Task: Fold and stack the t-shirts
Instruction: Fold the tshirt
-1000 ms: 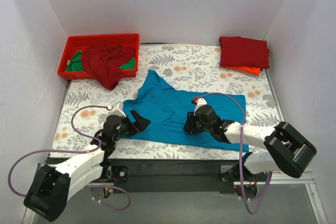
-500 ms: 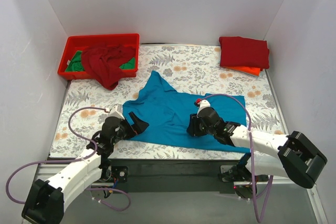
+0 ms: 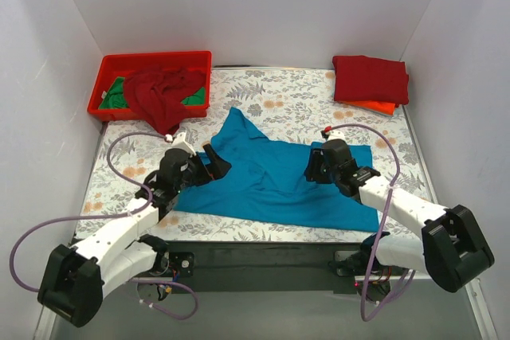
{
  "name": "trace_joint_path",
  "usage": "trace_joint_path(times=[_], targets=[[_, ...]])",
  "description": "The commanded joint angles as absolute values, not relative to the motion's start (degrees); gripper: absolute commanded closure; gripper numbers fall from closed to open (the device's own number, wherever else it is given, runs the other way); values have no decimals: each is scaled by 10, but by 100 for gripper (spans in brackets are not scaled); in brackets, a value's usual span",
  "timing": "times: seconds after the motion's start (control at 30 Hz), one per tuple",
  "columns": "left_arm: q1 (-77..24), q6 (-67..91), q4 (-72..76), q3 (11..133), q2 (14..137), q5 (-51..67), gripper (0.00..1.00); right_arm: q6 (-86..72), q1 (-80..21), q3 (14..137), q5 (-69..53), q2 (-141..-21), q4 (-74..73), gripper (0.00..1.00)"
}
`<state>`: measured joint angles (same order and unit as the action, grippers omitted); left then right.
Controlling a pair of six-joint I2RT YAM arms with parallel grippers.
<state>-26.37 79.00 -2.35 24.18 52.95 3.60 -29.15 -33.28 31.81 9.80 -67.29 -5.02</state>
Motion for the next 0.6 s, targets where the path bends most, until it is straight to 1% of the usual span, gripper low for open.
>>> trace_joint_path(times=[0.0, 0.1, 0.13, 0.2, 0.23, 0.27, 0.33, 0.4, 0.43, 0.47, 0.5, 0.57], targets=[[-263, 746, -3, 294, 587, 23, 2, -265, -287, 369, 75, -686, -54, 49], [-245, 720, 29, 353, 647, 21, 2, -252, -242, 406, 74, -714, -63, 49], [-237, 715, 36, 371, 700, 27, 2, -251, -229, 416, 68, -724, -65, 49], [-199, 710, 56, 432, 759, 79, 2, -243, -187, 442, 57, -754, -65, 50], [-186, 711, 60, 453, 821, 97, 2, -236, -174, 452, 44, -765, -64, 50], [-172, 711, 54, 506, 847, 104, 2, -233, -146, 473, 39, -781, -65, 50], [-166, 697, 43, 558, 898, 102, 2, -220, -123, 495, 26, -797, -73, 51], [-163, 683, 11, 643, 960, 93, 2, -213, -91, 537, 25, -817, -93, 51], [-161, 670, 1, 673, 978, 91, 2, -209, -84, 553, 32, -823, -102, 51], [-158, 665, -43, 701, 1015, 94, 2, -201, -70, 568, 37, -835, -112, 52], [-156, 664, -57, 755, 1029, 98, 2, -200, -63, 581, 45, -840, -123, 52], [-148, 664, -81, 794, 1064, 110, 2, -201, -46, 626, 77, -859, -162, 52]])
